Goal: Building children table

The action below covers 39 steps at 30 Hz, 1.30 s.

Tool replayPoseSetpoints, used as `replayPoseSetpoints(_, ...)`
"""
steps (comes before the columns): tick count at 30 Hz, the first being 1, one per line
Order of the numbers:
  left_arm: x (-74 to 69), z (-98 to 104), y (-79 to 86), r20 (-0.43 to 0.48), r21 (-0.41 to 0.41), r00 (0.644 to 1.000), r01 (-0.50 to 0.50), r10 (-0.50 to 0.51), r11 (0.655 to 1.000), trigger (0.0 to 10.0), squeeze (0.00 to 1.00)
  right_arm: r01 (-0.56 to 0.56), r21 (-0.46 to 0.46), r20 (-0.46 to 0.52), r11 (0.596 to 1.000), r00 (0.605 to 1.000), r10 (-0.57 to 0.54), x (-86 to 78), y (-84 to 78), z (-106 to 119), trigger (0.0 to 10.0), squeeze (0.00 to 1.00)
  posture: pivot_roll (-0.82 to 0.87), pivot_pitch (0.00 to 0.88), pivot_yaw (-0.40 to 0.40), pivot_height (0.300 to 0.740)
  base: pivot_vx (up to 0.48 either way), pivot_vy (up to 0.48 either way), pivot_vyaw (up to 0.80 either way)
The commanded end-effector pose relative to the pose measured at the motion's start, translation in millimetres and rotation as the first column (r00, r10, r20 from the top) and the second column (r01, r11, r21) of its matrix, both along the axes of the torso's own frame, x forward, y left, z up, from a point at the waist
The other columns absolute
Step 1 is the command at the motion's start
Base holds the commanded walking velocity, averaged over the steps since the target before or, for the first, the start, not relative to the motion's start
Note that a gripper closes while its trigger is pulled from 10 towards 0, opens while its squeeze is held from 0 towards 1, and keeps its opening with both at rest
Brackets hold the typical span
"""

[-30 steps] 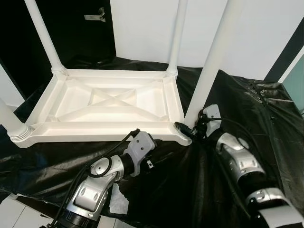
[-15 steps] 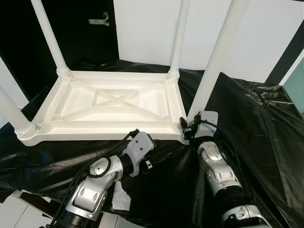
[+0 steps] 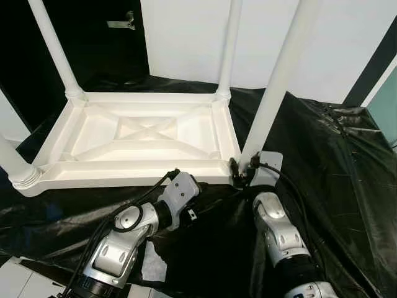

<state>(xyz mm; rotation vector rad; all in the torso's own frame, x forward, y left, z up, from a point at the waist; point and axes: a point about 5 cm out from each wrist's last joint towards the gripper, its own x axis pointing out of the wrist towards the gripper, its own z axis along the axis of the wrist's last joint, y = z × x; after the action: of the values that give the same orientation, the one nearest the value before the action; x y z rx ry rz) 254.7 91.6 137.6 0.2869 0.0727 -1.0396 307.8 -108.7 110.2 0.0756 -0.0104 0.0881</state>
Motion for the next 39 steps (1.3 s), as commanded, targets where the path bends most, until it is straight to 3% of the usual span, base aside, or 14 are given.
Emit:
replayPoseSetpoints(1,-2.0,-1,-0.1,0.000,0.006,1.000,-0.025,0.025,1.000,10.0,0.00,-0.031,0.003,0.028,1.000,0.999,0.031,-3.2,-5.6,4,10.0,1.00,0.06,0.000,-0.071,0.740,0.000,0.000,0.00)
replayPoseSetpoints(11,-1.5,-1,0.5,-0.001,0.006,1.000,-0.024,0.024,1.000,10.0,0.00,-0.237,-0.062,0.051,0.969,0.969,0.240,-12.1,-36.2,5,10.0,1.00,0.05,0.000,-0.065,0.740,0.000,0.000,0.00)
replayPoseSetpoints(12,-0.7,-1,0.6,0.000,0.007,1.000,-0.021,0.021,1.000,10.0,0.00,-0.285,-0.075,0.040,0.956,0.957,0.288,-9.4,-37.5,6,10.0,0.81,0.04,0.000,-0.055,0.740,0.000,0.000,0.00)
replayPoseSetpoints(14,-0.1,-1,0.6,0.001,0.008,1.000,-0.020,0.020,1.000,10.0,0.00,-0.316,-0.082,0.032,0.945,0.947,0.319,-7.7,-38.1,6,10.0,0.81,0.04,0.000,-0.053,0.740,0.000,0.000,0.00)
replayPoseSetpoints(15,0.8,0,0.5,0.003,0.010,1.000,-0.013,0.013,1.000,10.0,0.00,-0.361,-0.111,0.022,0.926,0.931,0.365,-3.5,-37.9,8,10.0,0.00,0.03,0.000,-0.050,0.740,0.000,0.000,0.00)
replayPoseSetpoints(17,3.4,1,1.1,0.009,0.014,1.000,-0.007,0.007,1.000,10.0,0.00,-0.448,-0.167,-0.009,0.878,0.892,0.453,7.0,-37.1,13,10.0,0.00,0.04,0.000,-0.047,0.740,0.000,0.000,0.00)
replayPoseSetpoints(19,3.4,1,1.1,0.009,0.014,1.000,-0.007,0.007,1.000,10.0,0.00,-0.448,-0.167,-0.009,0.878,0.892,0.453,7.0,-37.1,13,10.0,0.00,0.04,0.000,-0.047,0.740,0.000,0.000,0.00)
replayPoseSetpoints(21,6.7,3,2.0,0.017,0.017,1.000,-0.009,0.009,1.000,10.0,0.00,-0.544,-0.219,-0.061,0.810,0.836,0.545,17.0,-35.0,14,10.0,0.00,0.04,0.000,-0.046,0.740,0.000,0.000,0.00)
replayPoseSetpoints(24,8.1,4,2.8,0.024,0.019,1.000,-0.011,0.011,1.000,10.0,0.00,-0.600,-0.237,-0.101,0.764,0.797,0.595,22.5,-31.2,13,10.0,0.00,0.05,0.000,-0.046,0.740,0.000,0.000,0.00)
replayPoseSetpoints(29,9.7,5,3.2,0.030,0.021,0.999,-0.014,0.013,1.000,10.0,0.00,-0.623,-0.262,-0.127,0.737,0.779,0.613,28.1,-27.7,12,10.0,0.00,0.05,0.000,-0.049,0.740,0.000,0.000,0.00)
replayPoseSetpoints(30,10.5,6,3.1,0.034,0.020,0.999,-0.017,0.017,1.000,10.0,0.00,-0.638,-0.265,-0.142,0.723,0.768,0.625,31.1,-25.4,11,3.9,0.00,0.06,0.000,-0.051,0.740,0.000,0.000,0.00)
replayPoseSetpoints(31,10.5,6,3.1,0.034,0.020,0.999,-0.017,0.017,1.000,10.0,0.00,-0.638,-0.265,-0.142,0.723,0.768,0.625,31.1,-25.4,11,3.9,0.00,0.06,0.000,-0.051,0.740,0.000,0.000,0.00)
replayPoseSetpoints(32,11.2,6,3.0,0.037,0.019,0.999,-0.021,0.020,1.000,10.0,0.00,-0.649,-0.262,-0.151,0.714,0.758,0.634,32.9,-24.2,11,0.0,0.00,0.06,0.000,-0.054,0.740,0.000,0.000,0.00)
replayPoseSetpoints(39,10.9,6,2.5,0.039,0.011,0.999,-0.034,0.034,0.999,10.0,0.00,-0.671,-0.247,-0.164,0.699,0.740,0.652,32.5,-29.9,7,0.0,0.00,0.06,0.000,-0.055,0.740,0.000,0.000,0.00)
